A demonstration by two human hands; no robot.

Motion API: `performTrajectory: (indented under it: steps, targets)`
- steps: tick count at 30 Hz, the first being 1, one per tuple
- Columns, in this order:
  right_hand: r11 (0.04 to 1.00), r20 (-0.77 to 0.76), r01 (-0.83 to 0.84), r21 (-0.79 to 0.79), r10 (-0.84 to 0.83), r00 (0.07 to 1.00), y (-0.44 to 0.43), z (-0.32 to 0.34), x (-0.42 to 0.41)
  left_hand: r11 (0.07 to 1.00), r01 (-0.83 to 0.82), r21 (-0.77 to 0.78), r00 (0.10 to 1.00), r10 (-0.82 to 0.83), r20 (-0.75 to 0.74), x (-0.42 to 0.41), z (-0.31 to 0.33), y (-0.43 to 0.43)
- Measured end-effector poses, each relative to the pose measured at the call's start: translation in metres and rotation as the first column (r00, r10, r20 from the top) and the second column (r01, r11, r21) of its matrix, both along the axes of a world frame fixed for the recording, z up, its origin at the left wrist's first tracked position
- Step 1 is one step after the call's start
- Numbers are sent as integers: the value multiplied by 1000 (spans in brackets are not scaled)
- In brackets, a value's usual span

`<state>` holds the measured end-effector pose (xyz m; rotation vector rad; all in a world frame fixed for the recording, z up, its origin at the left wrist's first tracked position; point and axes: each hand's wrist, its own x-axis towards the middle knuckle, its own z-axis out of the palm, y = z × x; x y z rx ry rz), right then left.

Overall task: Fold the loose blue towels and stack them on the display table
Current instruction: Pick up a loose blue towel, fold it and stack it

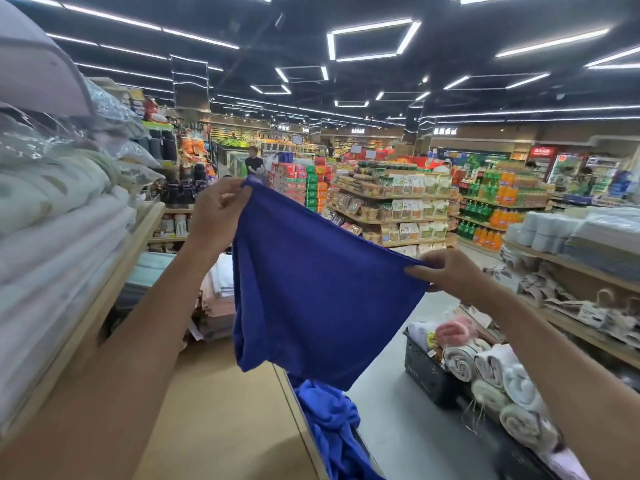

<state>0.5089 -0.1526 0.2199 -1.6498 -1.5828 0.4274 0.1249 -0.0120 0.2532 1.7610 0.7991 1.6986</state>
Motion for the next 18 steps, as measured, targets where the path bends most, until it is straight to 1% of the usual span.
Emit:
performTrajectory:
  steps: [2, 3, 5, 6, 8, 10, 12, 13, 14, 15, 17, 18]
  targets:
    - [998, 33, 14, 67, -16, 999, -12, 3, -3, 995, -60, 76, 997, 63, -44, -15, -18, -17]
    - [995, 22, 1, 100, -4, 1000, -18, 5, -6, 992, -85, 96, 995, 89, -43, -23, -30, -28]
    - [989, -37, -61, 132, 67, 997, -31, 7, -15, 993, -99, 70, 995, 98, 15, -38, -59, -54]
    - [986, -55, -101, 134, 109, 992, -38, 7, -21, 996, -90, 20, 994, 88, 61, -45, -76, -65]
    - [975, -67, -181, 126, 190, 979, -48, 4, -34, 991, -32, -130, 984, 54, 170, -58, -109, -83]
    - [961, -121, -256, 100, 268, 956, -53, 0, -47, 949, 129, -288, 948, -33, 315, -73, -138, -99]
    - [927, -228, -365, 80, 374, 899, -53, -5, -56, 887, 306, -346, 883, -129, 452, -92, -162, -114]
    - [906, -287, -418, 71, 420, 861, -51, -9, -59, 863, 363, -351, 858, -163, 486, -102, -171, -121]
    - [885, -328, -462, 55, 453, 829, -49, -14, -65, 847, 384, -368, 849, -167, 501, -111, -179, -128]
    - [874, -341, -485, 32, 465, 817, -44, -22, -70, 838, 371, -399, 853, -139, 502, -120, -186, -133]
    - [883, -321, -468, -47, 430, 844, -31, -48, -81, 825, 282, -490, 883, -23, 469, -137, -201, -140]
    - [895, -300, -438, -87, 396, 868, -23, -65, -87, 815, 204, -543, 907, 51, 417, -145, -209, -143]
